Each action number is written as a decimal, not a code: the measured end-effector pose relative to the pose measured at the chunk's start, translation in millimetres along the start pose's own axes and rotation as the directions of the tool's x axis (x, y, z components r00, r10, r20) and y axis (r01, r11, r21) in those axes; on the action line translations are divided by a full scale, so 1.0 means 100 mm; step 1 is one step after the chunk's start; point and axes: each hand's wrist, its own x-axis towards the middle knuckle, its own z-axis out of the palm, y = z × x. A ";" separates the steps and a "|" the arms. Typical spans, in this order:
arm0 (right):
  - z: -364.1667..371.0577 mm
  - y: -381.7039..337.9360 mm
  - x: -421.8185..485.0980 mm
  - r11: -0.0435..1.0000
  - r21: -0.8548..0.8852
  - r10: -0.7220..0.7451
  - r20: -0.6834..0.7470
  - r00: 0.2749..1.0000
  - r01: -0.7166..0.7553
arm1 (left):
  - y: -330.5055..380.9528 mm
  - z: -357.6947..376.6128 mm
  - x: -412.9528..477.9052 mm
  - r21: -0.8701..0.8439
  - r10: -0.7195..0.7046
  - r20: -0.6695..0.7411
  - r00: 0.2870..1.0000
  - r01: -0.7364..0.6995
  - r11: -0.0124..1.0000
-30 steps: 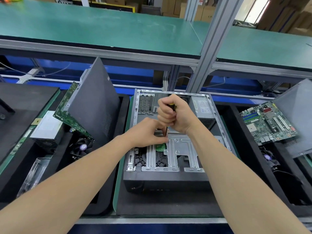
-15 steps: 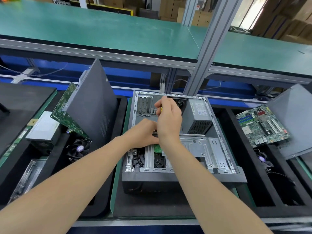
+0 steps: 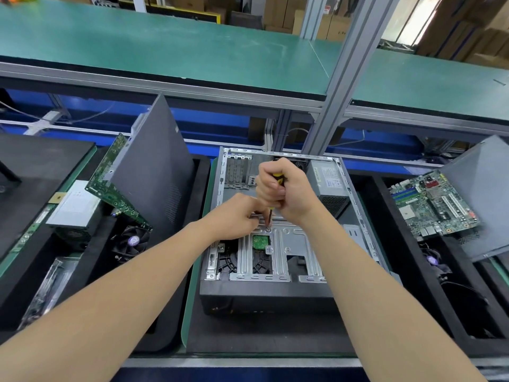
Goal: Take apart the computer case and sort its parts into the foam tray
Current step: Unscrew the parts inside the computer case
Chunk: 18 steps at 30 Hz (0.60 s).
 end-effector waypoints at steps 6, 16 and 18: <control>-0.18 -0.07 0.02 0.989 0.117 0.064 0.215 0.975 -0.091 | 0.01 0.01 -0.01 0.010 0.076 -0.014 0.997 -0.076 0.997; 0.00 0.03 -0.09 0.986 -0.088 -0.156 -0.238 0.959 0.138 | -0.01 0.02 -0.01 -0.011 0.086 -0.043 0.995 -0.087 0.996; 0.15 0.07 -0.12 0.963 -0.139 -0.269 -0.458 0.847 0.231 | 0.00 0.02 -0.02 -0.017 0.093 -0.058 0.994 -0.094 0.995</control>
